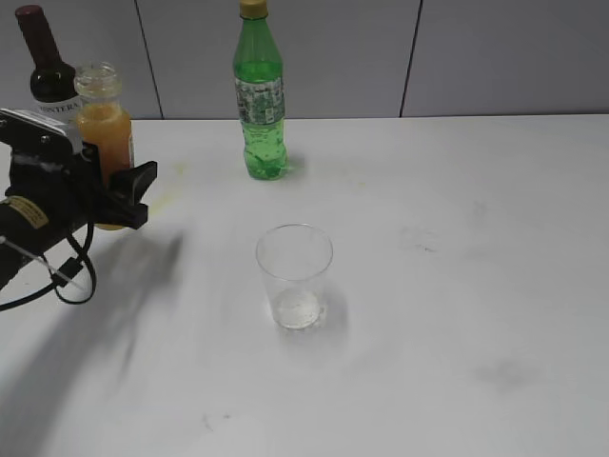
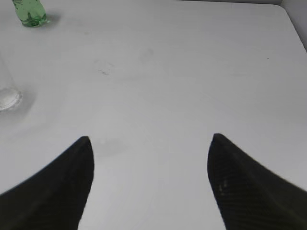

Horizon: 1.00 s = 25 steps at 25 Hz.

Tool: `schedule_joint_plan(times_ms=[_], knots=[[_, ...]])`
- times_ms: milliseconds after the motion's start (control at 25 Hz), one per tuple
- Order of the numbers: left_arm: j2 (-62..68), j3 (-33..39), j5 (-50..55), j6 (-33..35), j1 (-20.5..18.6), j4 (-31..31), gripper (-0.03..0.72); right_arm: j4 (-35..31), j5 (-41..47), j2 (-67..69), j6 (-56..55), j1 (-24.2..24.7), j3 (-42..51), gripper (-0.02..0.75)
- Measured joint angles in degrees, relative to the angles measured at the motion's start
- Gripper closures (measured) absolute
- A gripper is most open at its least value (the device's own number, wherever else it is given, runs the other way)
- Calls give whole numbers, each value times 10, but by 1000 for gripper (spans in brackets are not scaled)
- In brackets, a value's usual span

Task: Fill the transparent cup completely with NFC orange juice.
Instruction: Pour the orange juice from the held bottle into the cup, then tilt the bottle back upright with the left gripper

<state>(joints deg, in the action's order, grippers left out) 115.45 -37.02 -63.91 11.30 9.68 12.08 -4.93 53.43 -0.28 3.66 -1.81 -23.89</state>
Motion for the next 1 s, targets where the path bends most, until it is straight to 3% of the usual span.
schedule_joint_plan(times_ms=[280,480,760,1000], knots=[[-76,126,-29,25,42,-45,218,0,0,0,0,0,0,165],[-102,186,-29,72,107,-113,218,0,0,0,0,0,0,165],[-106,195,-28,144,207,-227,218,0,0,0,0,0,0,165],[-106,190,-29,277,270,-325,218,0,0,0,0,0,0,165]])
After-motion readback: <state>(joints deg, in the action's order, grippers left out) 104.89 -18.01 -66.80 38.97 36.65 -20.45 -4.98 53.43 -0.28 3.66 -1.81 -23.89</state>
